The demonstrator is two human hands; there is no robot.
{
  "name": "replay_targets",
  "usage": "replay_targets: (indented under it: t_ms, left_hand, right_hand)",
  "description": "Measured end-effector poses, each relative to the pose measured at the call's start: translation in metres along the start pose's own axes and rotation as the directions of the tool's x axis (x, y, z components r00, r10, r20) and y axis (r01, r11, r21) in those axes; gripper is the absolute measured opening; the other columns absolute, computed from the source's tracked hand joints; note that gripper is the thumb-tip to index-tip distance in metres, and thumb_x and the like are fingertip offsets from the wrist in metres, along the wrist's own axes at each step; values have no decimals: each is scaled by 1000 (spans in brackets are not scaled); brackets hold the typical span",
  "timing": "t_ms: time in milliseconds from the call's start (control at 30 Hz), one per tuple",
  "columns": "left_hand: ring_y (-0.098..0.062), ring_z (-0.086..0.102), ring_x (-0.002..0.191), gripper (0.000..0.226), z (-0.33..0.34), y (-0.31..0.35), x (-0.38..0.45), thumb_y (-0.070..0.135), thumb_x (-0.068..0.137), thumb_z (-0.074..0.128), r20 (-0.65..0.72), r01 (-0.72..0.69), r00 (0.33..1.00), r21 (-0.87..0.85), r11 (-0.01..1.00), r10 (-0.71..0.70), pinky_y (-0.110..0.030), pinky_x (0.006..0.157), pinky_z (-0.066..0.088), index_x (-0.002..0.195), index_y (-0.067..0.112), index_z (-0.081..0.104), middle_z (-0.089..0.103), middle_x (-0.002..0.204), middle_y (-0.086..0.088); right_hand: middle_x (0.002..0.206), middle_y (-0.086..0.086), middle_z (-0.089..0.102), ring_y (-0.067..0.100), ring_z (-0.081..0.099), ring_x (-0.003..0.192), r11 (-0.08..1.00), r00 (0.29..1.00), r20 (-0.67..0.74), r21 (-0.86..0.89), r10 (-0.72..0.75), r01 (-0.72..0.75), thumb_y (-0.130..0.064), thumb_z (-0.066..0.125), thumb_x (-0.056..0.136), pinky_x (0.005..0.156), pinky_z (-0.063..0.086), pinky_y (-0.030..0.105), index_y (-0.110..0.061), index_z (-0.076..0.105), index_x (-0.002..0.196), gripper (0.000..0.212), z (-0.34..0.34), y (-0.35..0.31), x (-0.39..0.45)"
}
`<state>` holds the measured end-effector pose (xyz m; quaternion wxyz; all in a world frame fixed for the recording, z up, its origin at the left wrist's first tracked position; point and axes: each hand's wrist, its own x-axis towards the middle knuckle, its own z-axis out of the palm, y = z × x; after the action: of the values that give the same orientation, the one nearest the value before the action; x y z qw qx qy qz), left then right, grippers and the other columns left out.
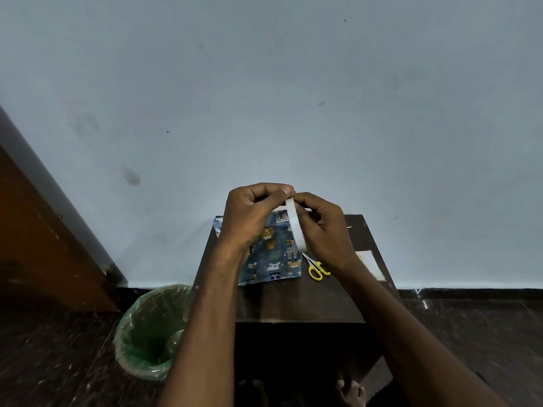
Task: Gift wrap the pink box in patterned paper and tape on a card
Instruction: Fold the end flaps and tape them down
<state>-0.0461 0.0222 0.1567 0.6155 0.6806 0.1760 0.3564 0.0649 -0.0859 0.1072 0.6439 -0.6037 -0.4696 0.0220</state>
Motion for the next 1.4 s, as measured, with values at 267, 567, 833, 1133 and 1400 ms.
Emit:
replay_targets:
  t_ms: [267, 567, 833, 1133, 1400]
  left_hand:
    - [4, 74, 92, 9, -2, 5, 0, 15, 97, 74, -73, 110, 990, -137, 985, -120, -16, 81, 56, 99, 13, 82, 83, 98, 7]
    - [-23, 76, 111, 18, -12, 3, -2, 6, 100, 69, 82, 50, 996, -160, 986, -37, -28, 90, 60, 116, 3, 75, 81, 112, -12]
    - [-26, 73, 119, 27, -18, 3, -3, 10, 90, 81, 220, -5, 975, -62, 998, 18, -47, 115, 50, 116, 14, 76, 82, 105, -14]
    - [-30, 81, 94, 10, -8, 3, -3, 2, 96, 74, 106, 1, 994, -84, 996, 8, -33, 85, 63, 105, 3, 74, 82, 96, -17]
    - [-31, 81, 91, 7, -2, 0, -1, 8, 97, 75, 85, -35, 996, -61, 998, 41, -34, 87, 63, 101, 2, 74, 81, 92, -17]
  right_hand:
    - [111, -2, 75, 17, 70, 108, 989, 995, -21, -114, -96, 93, -4, 62, 101, 88, 58, 40, -8, 77, 107, 16, -2, 4, 2]
    - [105, -2, 74, 18, 70, 102, 970, 988, 3, -192, -153, 150, -11, 65, 103, 83, 57, 46, -8, 76, 103, 11, -5, 9, 1]
    - [103, 0, 75, 18, 71, 100, 939, 974, -32, -272, -226, 209, -6, 76, 90, 83, 56, 43, -9, 78, 89, 4, -11, 7, 0]
    - [91, -5, 76, 16, 67, 90, 885, 960, -93, -421, -263, 201, -17, 83, 85, 70, 55, 40, -15, 81, 88, 4, -12, 5, -3]
    - [95, -5, 79, 10, 70, 95, 901, 978, -84, -410, -192, 142, -16, 82, 86, 78, 57, 36, -16, 83, 92, 6, -19, 6, -2]
